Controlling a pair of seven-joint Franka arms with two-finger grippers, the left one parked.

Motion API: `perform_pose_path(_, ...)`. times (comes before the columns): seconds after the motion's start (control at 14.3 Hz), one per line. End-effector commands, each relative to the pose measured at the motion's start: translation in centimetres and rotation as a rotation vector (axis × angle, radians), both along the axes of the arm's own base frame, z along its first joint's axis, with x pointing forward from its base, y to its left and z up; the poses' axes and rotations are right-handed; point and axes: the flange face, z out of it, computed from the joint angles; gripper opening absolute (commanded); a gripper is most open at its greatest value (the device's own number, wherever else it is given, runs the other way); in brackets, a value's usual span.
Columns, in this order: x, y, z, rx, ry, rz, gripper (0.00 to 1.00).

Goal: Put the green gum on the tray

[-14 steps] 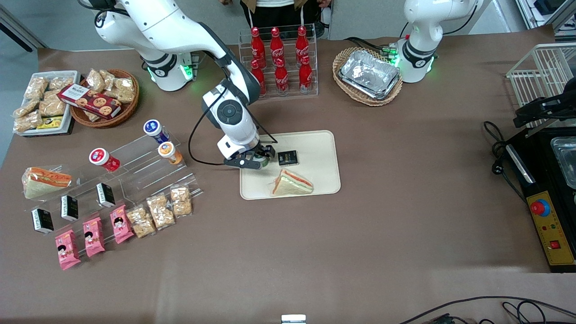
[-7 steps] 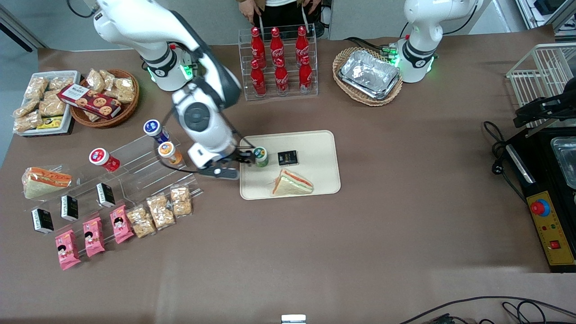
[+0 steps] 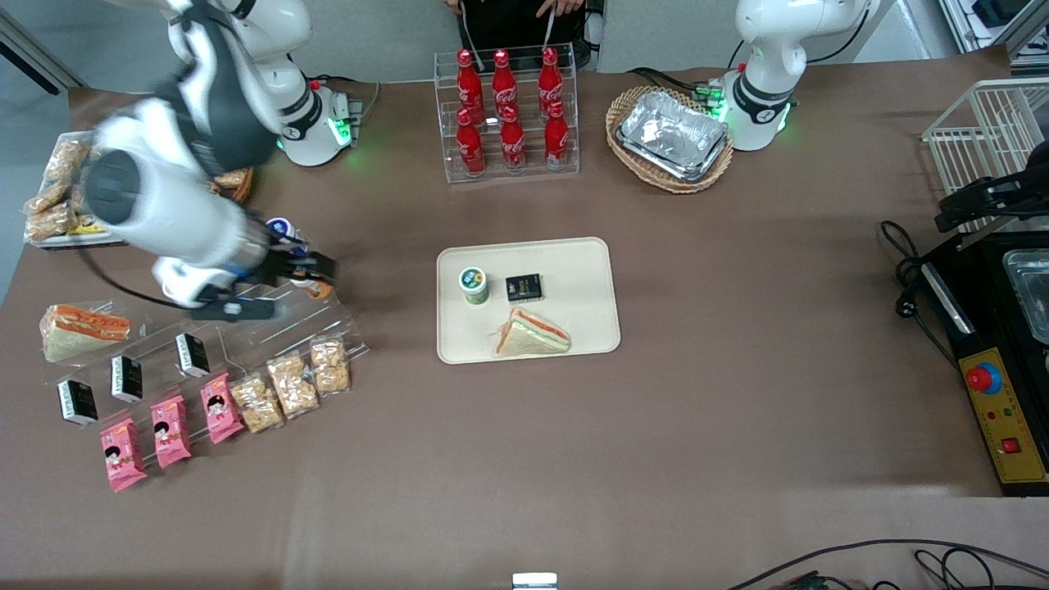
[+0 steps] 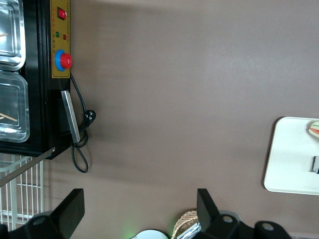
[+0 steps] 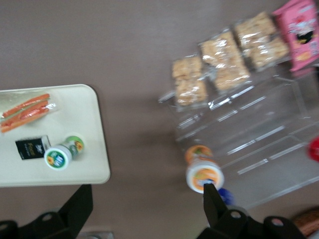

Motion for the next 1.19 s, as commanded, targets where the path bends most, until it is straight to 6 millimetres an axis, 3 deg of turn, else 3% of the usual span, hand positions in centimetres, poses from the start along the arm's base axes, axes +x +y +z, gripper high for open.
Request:
perform_pose_path(0.0, 0.8, -8.4, 4.4, 0.036, -0.005, 0.064, 0.99)
perform_pose_path(0.21, 1.1, -14.5, 7.3, 0.046, -0.020, 0.096, 0.99)
perform_pose_path(0.35, 1.1, -16.6, 8.8, 0.033, -0.024, 0.086, 0.99)
perform_pose_path(0.63, 2.3, -17.7, 12.0, -0.040, -0.028, 0.091, 0.99)
perform_pose_path(1.12, 2.4, -17.8, 12.0, -0.042, -0.028, 0.086, 1.00)
